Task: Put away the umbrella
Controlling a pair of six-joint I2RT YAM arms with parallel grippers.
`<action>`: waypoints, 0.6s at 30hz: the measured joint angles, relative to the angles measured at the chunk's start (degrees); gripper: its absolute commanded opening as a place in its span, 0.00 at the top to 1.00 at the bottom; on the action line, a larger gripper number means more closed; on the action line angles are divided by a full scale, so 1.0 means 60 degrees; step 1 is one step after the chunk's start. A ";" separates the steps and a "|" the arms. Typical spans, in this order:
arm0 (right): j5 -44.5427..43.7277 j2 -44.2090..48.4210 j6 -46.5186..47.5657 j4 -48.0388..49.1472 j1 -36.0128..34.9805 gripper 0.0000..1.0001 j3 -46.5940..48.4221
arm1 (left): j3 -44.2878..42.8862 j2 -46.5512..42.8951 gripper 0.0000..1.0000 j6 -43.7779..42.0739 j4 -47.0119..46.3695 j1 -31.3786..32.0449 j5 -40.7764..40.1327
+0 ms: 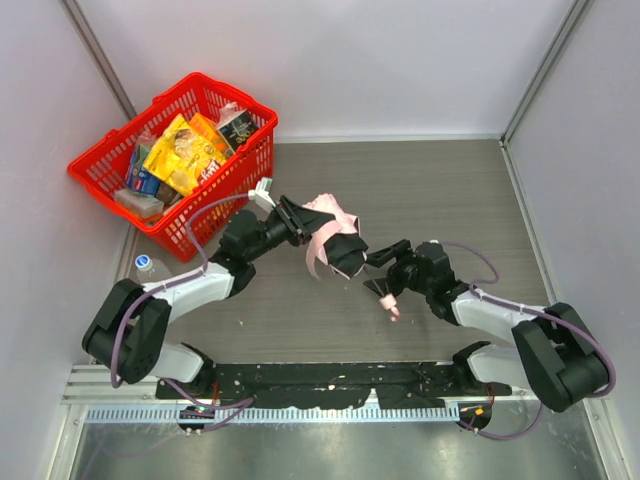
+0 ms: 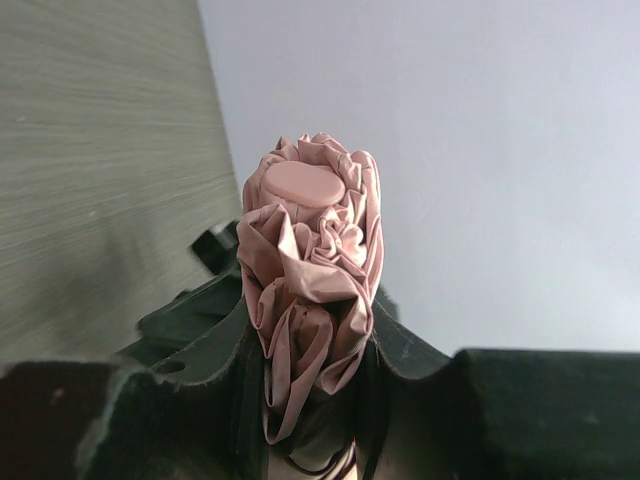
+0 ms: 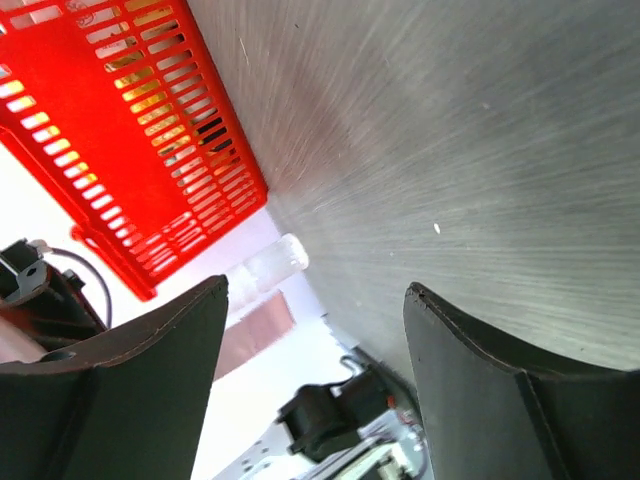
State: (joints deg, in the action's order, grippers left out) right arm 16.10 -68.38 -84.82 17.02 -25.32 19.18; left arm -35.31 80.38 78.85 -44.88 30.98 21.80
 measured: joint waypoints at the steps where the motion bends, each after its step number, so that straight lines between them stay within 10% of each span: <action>1: 0.0237 -0.0211 -0.0506 0.0546 0.0000 0.25 -0.0164 | -0.0178 -0.0004 1.00 0.0066 -0.0007 0.0000 0.0033; 18: 0.0273 -0.3122 -0.4626 0.7038 -0.2135 0.29 -0.0353 | -0.1322 0.0958 1.00 0.1151 -0.0914 0.0000 0.0175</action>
State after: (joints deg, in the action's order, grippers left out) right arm 17.74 -87.11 -112.57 59.24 -38.13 17.06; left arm -43.24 86.13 85.76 -50.37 30.98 22.85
